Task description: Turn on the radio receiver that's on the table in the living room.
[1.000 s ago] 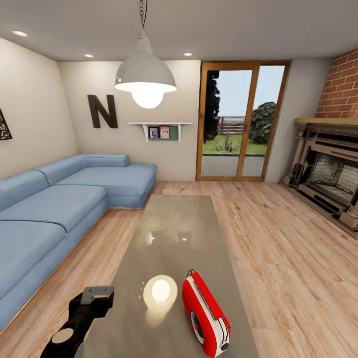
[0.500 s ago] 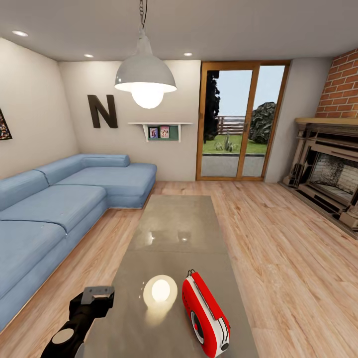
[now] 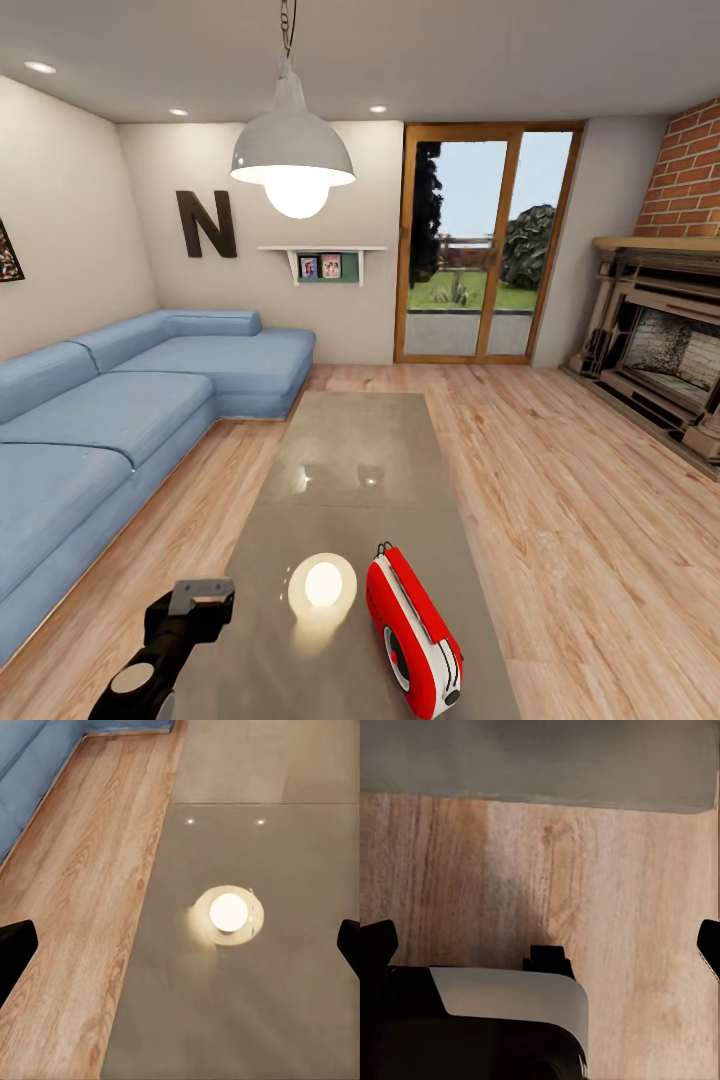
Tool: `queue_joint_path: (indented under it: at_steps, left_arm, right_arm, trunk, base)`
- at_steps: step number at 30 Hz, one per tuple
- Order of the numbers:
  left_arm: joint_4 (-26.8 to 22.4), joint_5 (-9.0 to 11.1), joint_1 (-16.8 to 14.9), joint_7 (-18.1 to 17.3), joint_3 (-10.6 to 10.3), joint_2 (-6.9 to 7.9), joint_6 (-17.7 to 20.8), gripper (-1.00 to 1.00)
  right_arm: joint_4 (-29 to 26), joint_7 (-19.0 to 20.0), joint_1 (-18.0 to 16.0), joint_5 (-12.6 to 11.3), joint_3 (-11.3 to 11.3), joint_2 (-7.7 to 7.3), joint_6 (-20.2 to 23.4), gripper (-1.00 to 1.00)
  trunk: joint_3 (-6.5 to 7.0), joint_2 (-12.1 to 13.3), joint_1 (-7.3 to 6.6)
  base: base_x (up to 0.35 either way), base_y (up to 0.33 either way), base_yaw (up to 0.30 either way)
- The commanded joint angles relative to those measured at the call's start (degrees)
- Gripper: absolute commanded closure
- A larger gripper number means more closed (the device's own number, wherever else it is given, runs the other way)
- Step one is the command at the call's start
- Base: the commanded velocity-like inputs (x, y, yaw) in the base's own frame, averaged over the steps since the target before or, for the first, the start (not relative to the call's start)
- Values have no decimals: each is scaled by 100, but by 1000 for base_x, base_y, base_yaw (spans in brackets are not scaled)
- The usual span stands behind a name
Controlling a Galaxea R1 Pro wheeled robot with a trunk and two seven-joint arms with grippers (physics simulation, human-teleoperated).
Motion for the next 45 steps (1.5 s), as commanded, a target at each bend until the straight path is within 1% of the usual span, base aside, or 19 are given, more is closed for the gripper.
queue_joint_path:
  at_steps: [1,3,6,9,12,15,16,23,25,27,40,41,42,45]
  left_arm:
    - [20,0,0,0,-5,-2,0,-100]
    - [60,0,0,0,-7,-1,0,-100]
    - [105,0,0,0,-9,-3,0,-100]
    - [125,0,0,0,-9,-6,0,-100]
    - [144,0,0,0,-9,-7,0,-100]
    - [155,0,0,0,-9,-66,0,-100]
    - [158,0,0,0,-9,-107,0,-100]
    - [166,0,0,0,-9,-121,0,-100]
    - [167,0,0,0,-9,-122,0,-100]
    - [167,0,0,0,-9,-132,0,-100]
    - [189,0,0,0,-11,-141,0,-100]
    - [192,0,0,0,-10,-141,0,-100]
    - [203,0,0,0,-10,-141,0,-100]
    - [208,0,0,0,-10,-142,0,-100]
  right_arm:
    - [-306,0,1,5,5,-1,279,-100]
    - [-628,-4,1,10,4,-2,566,-100]
    - [-844,-7,1,12,-11,-2,726,-100]
    - [-954,-8,1,13,-89,1,852,-100]
    - [-1166,-9,1,13,-195,2,1092,-100]
    - [-1560,-9,1,13,-289,-1,1432,-100]
    - [-1851,-9,1,17,-322,-1,1700,-100]
    - [-2231,-17,1,22,-332,-2,1910,-100]
    - [-2347,-17,1,22,-332,-2,2043,-100]
    - [-2558,-17,1,22,-332,-2,2263,-100]
    - [-3664,-41,1,30,-353,7,3076,-100]
    - [-3706,-42,1,30,-361,7,3102,-100]
    - [-3936,-43,1,30,-442,9,3243,-100]
    - [-4189,-44,1,30,-509,8,3423,-100]
  trunk:
    - [0,0,0]
    - [0,0,0]
    - [0,0,0]
    - [0,0,0]
    - [0,0,0]
    - [0,0,0]
    - [0,0,0]
    - [0,0,0]
    - [0,0,0]
    - [0,0,0]
    - [0,0,0]
    - [0,0,0]
    - [0,0,0]
    - [0,0,0]
  base:
    - [0,0,0]
    - [0,0,0]
    - [0,0,0]
    - [0,0,0]
    - [0,0,0]
    - [0,0,0]
    - [0,0,0]
    - [0,0,0]
    - [0,0,0]
    - [0,0,0]
    - [0,0,0]
    - [0,0,0]
    - [0,0,0]
    - [0,0,0]
